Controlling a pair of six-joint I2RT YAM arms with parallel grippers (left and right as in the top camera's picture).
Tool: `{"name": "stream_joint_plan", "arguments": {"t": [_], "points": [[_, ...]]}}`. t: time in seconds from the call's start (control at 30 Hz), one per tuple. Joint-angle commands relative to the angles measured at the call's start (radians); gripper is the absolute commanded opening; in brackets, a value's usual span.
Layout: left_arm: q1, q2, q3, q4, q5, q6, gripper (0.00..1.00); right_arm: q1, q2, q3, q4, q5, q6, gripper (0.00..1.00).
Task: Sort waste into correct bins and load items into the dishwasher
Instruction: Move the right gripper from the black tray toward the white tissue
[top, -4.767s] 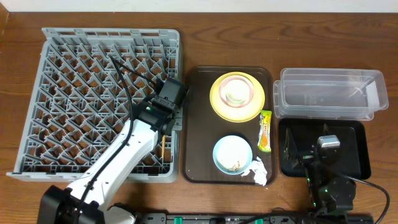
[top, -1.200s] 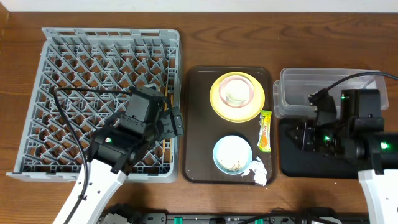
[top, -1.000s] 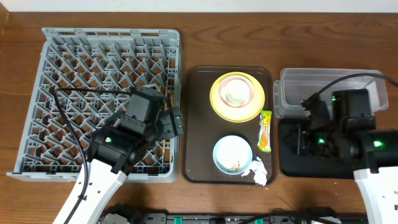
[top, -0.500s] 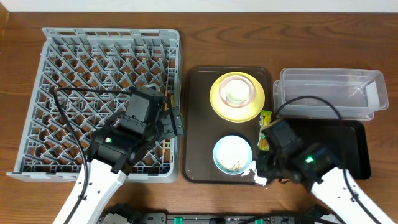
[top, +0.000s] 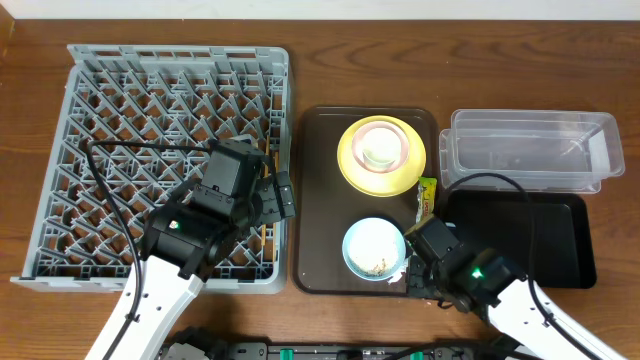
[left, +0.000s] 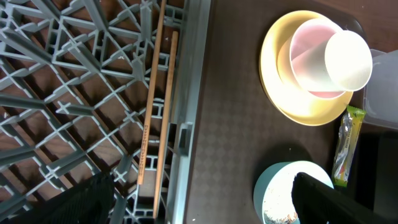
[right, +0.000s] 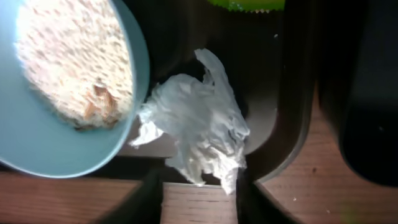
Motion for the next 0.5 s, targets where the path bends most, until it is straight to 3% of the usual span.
{"name": "stream_joint_plan", "arguments": {"t": [0.0,0.17,0.3,0.47], "points": [[0.004,0.001,0.006,-0.003,-0.013,-0.001,0.92,0.011,-0.003,-0.01,0.017,-0.001,0.03,0.15],[0.004,0.001,0.006,-0.003,-0.013,-0.001,0.92,0.011,-0.003,-0.009,0.079,-0.066,-0.109,0.01],[0.004,0.001,0.006,-0.003,-0.013,-0.001,0.92,0.011,-0.002,0.016,0.119,-0.179,-0.243,0.01],[0.004,0.001,0.006,-0.003,-0.013,-0.001,0.92,0.024,0.003,0.04,0.132,-0.254,-0.261,0.01]]}}
